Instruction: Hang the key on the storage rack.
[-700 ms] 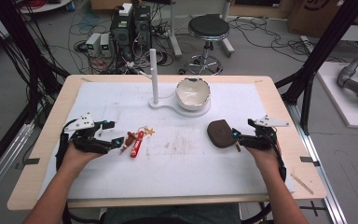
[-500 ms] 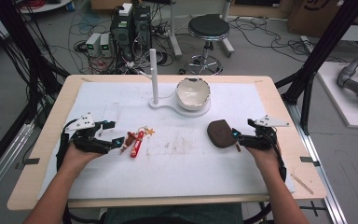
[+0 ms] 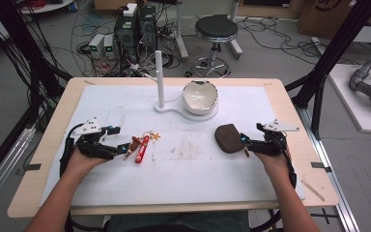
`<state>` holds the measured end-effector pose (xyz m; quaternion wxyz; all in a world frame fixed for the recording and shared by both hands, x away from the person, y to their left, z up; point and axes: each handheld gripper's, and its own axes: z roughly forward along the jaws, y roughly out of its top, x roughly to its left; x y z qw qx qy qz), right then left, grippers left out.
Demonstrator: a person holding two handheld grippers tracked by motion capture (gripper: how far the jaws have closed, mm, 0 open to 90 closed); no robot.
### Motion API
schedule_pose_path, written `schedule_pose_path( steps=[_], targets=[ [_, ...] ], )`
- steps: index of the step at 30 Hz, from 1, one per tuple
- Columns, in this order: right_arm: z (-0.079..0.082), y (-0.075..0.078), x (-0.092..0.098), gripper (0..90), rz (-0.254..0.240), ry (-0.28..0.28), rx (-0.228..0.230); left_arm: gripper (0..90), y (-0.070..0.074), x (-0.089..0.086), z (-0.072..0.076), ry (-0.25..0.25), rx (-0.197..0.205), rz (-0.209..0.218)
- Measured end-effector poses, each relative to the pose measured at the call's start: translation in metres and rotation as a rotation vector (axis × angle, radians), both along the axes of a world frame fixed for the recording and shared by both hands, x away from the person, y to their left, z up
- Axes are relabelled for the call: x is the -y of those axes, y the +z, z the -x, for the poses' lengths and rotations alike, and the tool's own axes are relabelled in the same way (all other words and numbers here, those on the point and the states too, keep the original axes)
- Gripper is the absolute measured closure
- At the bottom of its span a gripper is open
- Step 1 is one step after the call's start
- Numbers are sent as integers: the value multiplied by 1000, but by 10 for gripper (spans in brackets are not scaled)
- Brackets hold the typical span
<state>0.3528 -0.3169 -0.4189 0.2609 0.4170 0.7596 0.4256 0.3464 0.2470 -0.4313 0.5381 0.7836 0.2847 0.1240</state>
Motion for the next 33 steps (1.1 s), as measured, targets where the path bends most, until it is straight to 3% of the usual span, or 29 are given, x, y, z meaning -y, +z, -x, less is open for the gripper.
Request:
schedule_pose_path(
  steps=[19,24,30,33],
  targets=[
    [3,-1,0,201,6,6,-12,172,-18,23,-27,13,-70,-89],
    [2,-2,-1,202,11,10,-12,174,-24,31,-31,-10,-93,-162],
    [3,-2,-1,202,9,7,-13,191,-26,34,-34,-3,-109,-181],
    [2,-2,-1,202,9,8,-15,222,-26,36,-36,0,-125,-212]
  ],
)
